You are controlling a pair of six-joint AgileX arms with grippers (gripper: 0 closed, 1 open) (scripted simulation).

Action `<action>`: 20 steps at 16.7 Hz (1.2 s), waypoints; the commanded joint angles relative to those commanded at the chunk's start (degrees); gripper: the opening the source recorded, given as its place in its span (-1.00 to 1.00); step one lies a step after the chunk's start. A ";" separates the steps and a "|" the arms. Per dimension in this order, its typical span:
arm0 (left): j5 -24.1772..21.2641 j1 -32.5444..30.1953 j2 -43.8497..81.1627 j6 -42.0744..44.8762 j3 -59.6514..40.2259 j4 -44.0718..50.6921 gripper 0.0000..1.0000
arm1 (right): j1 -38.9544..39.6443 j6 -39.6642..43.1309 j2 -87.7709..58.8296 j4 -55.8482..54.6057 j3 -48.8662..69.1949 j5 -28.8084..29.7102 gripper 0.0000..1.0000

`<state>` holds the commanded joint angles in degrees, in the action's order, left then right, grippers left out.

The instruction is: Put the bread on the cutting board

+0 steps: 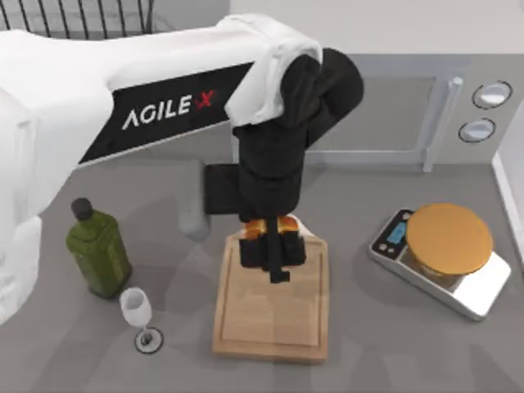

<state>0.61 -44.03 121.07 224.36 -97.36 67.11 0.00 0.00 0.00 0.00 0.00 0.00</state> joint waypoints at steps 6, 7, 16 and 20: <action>-0.03 -0.06 0.10 0.82 -0.01 -0.01 -1.00 | 0.00 0.00 0.00 0.00 0.00 0.00 1.00; -0.03 -0.05 0.10 0.81 0.01 -0.06 -1.00 | 0.00 0.00 0.00 0.00 0.00 0.00 1.00; 0.00 -0.27 1.31 0.81 3.46 -4.91 -1.00 | 0.00 0.00 0.00 0.00 0.00 0.00 1.00; 0.00 -0.29 1.41 0.84 4.95 -7.68 -1.00 | 0.00 0.00 0.00 0.00 0.00 0.00 1.00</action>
<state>0.60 -44.32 122.49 225.21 -92.40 59.44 0.00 0.00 0.00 0.00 0.00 0.00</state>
